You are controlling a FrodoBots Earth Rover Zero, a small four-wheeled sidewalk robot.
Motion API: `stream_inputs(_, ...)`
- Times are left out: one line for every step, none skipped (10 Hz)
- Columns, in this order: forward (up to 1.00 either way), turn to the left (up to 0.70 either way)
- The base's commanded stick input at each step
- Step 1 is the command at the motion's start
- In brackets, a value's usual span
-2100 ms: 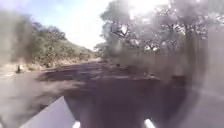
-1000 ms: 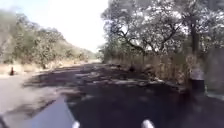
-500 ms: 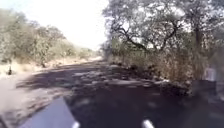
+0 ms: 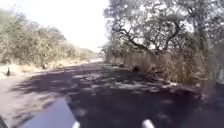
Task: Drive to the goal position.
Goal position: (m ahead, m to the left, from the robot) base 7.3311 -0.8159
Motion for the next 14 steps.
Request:
stream_inputs(0.50,-0.50)
stream_inputs(0.50,-0.50)
stream_inputs(0.50,-0.50)
stream_inputs(0.50,-0.50)
stream_inputs(0.50,-0.12)
stream_inputs(0.50,0.00)
stream_inputs(0.50,0.00)
stream_inputs(0.50,0.00)
stream_inputs(0.50,0.00)
stream_inputs(0.50,0.00)
stream_inputs(0.50,0.00)
stream_inputs(0.50,0.00)
stream_inputs(0.50,0.00)
stream_inputs(0.50,0.00)
